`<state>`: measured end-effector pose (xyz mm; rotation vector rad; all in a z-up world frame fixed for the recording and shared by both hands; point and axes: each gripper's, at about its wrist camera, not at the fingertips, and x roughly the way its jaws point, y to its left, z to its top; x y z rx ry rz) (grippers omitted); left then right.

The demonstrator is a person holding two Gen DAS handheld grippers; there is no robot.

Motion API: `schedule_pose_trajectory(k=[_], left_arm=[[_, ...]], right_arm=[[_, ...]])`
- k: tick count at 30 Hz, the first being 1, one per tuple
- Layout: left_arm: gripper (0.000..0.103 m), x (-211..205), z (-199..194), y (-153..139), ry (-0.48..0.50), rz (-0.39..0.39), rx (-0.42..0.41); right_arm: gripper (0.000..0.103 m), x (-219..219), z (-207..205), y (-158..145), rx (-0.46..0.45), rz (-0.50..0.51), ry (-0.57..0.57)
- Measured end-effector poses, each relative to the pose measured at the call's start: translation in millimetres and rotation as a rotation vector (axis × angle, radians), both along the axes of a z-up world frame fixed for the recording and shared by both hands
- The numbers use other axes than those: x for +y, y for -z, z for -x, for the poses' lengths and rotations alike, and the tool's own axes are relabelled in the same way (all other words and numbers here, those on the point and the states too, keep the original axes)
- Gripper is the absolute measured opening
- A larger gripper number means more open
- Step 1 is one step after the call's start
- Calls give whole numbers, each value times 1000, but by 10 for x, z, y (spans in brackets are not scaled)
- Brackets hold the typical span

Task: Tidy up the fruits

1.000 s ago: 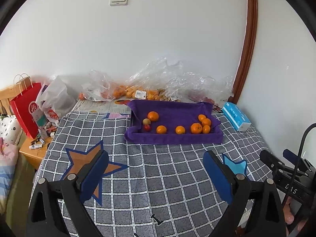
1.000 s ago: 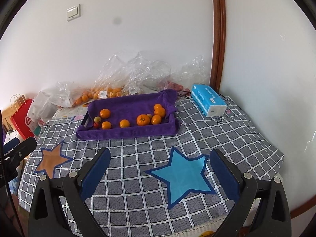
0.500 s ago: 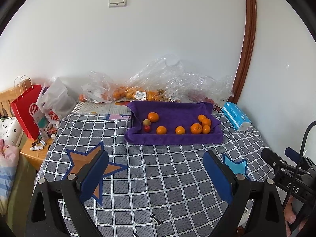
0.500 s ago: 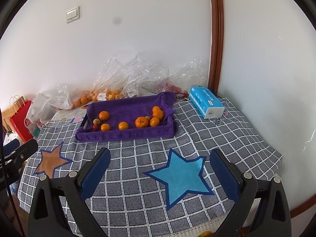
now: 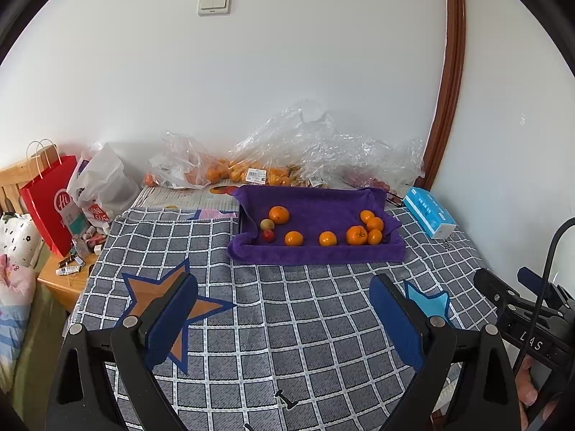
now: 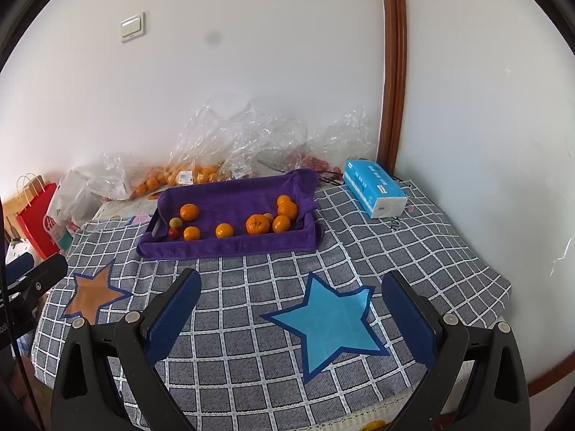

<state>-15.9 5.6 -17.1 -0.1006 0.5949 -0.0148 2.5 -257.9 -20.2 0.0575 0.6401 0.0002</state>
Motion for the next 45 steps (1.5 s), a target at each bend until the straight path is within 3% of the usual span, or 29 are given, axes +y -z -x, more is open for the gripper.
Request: schedule_pose_trajectory(k=[45], left_arm=[[97,52,-25,9,-31,6,19]], right_arm=[[100,18,30,4,-5,6,-7]])
